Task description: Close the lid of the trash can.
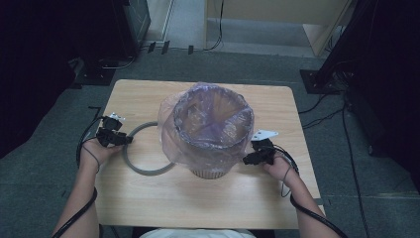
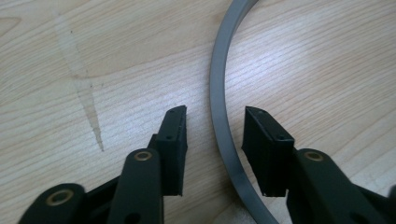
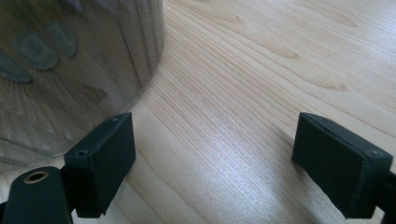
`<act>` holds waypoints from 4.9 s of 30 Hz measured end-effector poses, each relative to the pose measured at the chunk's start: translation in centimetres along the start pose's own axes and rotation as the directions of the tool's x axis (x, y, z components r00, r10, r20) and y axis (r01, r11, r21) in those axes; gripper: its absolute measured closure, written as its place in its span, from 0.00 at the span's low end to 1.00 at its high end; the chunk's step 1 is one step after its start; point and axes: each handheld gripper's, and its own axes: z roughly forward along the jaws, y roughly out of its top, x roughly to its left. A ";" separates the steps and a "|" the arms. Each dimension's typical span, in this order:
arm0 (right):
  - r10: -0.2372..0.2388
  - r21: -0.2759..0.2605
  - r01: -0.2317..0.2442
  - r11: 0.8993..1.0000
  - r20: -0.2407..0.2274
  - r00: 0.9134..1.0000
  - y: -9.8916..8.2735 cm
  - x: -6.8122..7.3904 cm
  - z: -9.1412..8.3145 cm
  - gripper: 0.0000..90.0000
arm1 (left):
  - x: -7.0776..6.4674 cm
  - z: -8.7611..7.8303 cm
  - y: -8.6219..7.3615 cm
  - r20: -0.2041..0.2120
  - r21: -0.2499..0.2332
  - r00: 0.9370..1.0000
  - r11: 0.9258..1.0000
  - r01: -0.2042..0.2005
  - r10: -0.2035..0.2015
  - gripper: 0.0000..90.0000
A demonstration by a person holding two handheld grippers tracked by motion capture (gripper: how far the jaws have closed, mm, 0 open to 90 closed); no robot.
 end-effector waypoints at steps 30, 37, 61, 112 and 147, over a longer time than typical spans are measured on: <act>0.005 0.006 -0.005 1.000 0.003 1.000 0.1 0.1 0.1 0.13 | 0.1 0.9 4.4 -0.066 0.325 0.995 0.942 0.088 -0.070 0.91; 0.002 0.005 -0.002 1.000 0.003 1.000 0.0 0.1 0.1 0.13 | 2.4 0.5 3.3 0.096 0.323 0.970 0.928 0.183 -0.224 0.93; 0.004 0.006 -0.004 1.000 0.003 1.000 0.1 0.1 0.1 0.13 | 6.5 -2.6 0.4 0.295 0.292 0.866 0.901 0.322 -0.405 0.94; 0.007 0.006 -0.007 1.000 0.006 1.000 0.1 0.2 0.1 0.12 | 9.1 -9.6 0.1 0.349 0.307 0.834 0.893 0.330 -0.428 0.94; 0.009 0.006 -0.009 1.000 0.007 1.000 0.1 0.2 0.1 0.12 | 9.9 -15.2 2.1 0.364 0.281 0.829 0.898 0.337 -0.425 0.94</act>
